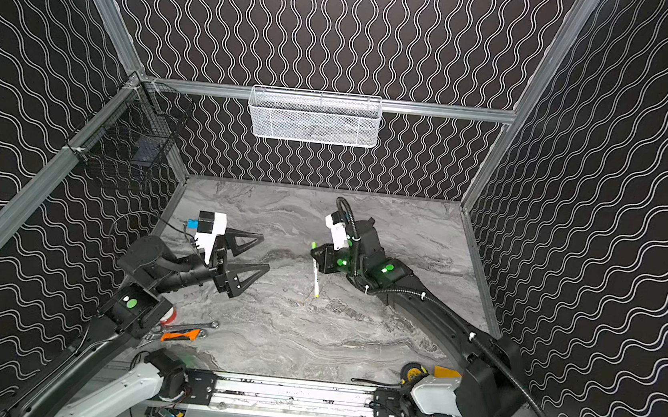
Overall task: Insert the pens into the pen caps
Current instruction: 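Carry the capped pen to the markers with the right gripper while the left withdraws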
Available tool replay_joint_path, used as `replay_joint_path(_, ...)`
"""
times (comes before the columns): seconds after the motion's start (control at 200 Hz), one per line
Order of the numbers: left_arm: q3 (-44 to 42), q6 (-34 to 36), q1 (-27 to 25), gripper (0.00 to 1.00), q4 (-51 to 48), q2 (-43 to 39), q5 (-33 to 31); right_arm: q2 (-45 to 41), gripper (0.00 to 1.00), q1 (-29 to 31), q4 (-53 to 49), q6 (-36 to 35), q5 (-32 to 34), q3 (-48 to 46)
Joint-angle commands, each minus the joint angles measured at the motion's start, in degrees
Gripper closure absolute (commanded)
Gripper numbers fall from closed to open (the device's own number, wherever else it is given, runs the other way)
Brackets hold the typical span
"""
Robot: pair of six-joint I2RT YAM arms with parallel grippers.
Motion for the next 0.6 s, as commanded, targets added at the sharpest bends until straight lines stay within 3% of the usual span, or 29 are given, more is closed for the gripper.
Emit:
replay_joint_path(0.0, 0.6, 3.6, 0.0, 0.01, -8.7, -1.2, -5.2, 4.5, 1.0, -2.6, -5.6, -5.4, 3.8, 0.6)
replay_joint_path(0.185, 1.8, 5.3, 0.2, 0.01, -16.1, -0.8, -15.8, 18.7, 1.0, -4.8, -13.3, -10.9, 17.5, 6.5)
replay_joint_path(0.39, 5.8, 8.2, 0.2, 0.01, -25.8, 3.4, -31.0, 25.1, 1.0, -8.8, -11.4, -12.1, 19.7, 6.5)
replay_joint_path(0.596, 3.7, 7.4, 0.8, 0.01, -24.3, 4.2, -39.2, 29.0, 1.0, -12.8, -12.0, -13.4, 25.5, 6.9)
